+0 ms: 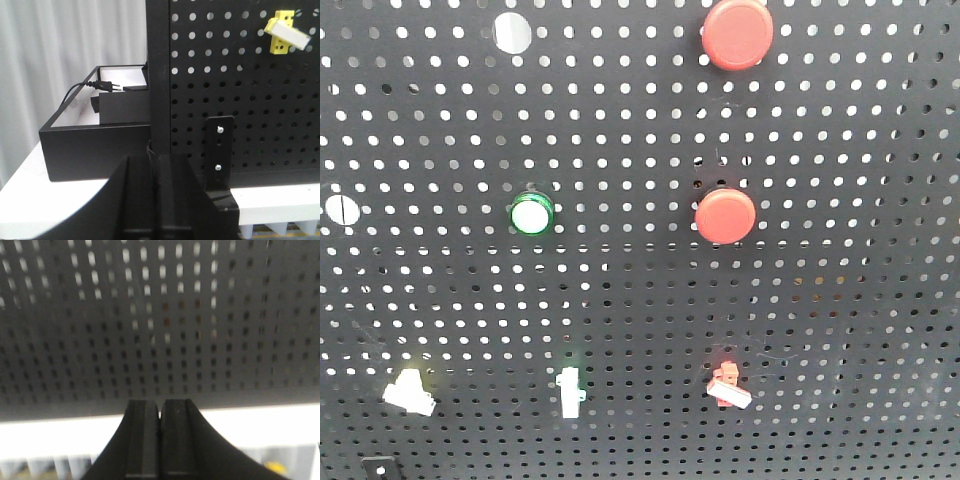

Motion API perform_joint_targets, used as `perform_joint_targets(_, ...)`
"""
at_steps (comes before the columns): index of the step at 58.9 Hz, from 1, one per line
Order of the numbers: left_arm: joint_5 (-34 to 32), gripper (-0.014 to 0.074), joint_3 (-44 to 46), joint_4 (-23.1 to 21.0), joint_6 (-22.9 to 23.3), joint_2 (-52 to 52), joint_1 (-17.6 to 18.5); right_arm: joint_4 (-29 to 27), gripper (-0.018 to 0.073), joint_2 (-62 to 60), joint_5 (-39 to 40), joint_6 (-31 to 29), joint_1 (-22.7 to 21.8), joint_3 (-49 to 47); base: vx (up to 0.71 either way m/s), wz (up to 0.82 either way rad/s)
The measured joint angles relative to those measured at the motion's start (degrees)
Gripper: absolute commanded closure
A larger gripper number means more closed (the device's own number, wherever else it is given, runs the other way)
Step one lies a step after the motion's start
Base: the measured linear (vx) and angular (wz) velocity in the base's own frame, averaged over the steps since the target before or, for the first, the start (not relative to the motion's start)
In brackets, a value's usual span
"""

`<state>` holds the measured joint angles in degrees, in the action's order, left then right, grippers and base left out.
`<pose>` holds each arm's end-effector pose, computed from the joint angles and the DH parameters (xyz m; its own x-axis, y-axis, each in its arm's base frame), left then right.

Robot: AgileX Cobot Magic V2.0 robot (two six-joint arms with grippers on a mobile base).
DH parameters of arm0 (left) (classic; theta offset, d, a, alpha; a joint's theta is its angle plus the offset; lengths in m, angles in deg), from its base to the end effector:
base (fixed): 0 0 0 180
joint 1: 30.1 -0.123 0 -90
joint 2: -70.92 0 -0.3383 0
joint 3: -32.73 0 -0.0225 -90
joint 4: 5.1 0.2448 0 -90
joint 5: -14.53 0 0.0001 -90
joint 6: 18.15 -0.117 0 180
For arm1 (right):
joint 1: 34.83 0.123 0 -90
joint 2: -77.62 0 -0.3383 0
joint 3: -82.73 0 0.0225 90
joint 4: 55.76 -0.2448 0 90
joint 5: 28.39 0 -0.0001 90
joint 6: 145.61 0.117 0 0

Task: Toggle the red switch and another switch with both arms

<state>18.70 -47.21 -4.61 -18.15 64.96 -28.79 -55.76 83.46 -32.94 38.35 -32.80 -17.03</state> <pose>0.0231 -0.0005 0.1978 -0.0010 0.0086 -1.0000 0.0222 0.9997 0.0085 0.0231 0.0008 0.1952 -0.0134 0.0686 -0.9976 -0.0346 0.9970 0.0691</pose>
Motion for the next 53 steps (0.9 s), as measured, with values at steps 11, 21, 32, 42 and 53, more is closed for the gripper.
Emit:
perform_joint_targets(11, -6.27, 0.0594, 0.00, 0.00, 0.57, 0.00, 0.00, 0.00, 0.0566, 0.00, 9.31, 0.00, 0.00, -0.06, 0.00, 0.00)
perform_joint_targets(21, -11.39, 0.0594, 2.03, 0.00, 2.23, 0.00, 0.00, 2.28, 0.0566, 0.77, 7.56, 0.00, 0.00, -6.19, 0.00, 0.00)
perform_joint_targets(32, -7.50, 0.0594, 13.69, 0.00, 2.48, -3.89, 0.00, 4.35, 0.0566, 9.86, 7.05, 0.00, 0.00, -18.59, 0.00, 0.00)
perform_joint_targets(42, -6.79, 0.0594, 22.77, 0.00, 2.48, -12.49, 0.00, 4.61, 0.0566, 20.80, 7.63, -0.07, 0.00, -25.49, 0.00, 0.00)
perform_joint_targets(53, -5.94, 0.0594, 24.40, 0.00, 2.48, -21.62, 0.00, 4.61, 0.0566, 29.81, 7.29, -0.85, 0.00, -26.44, 0.00, 0.00)
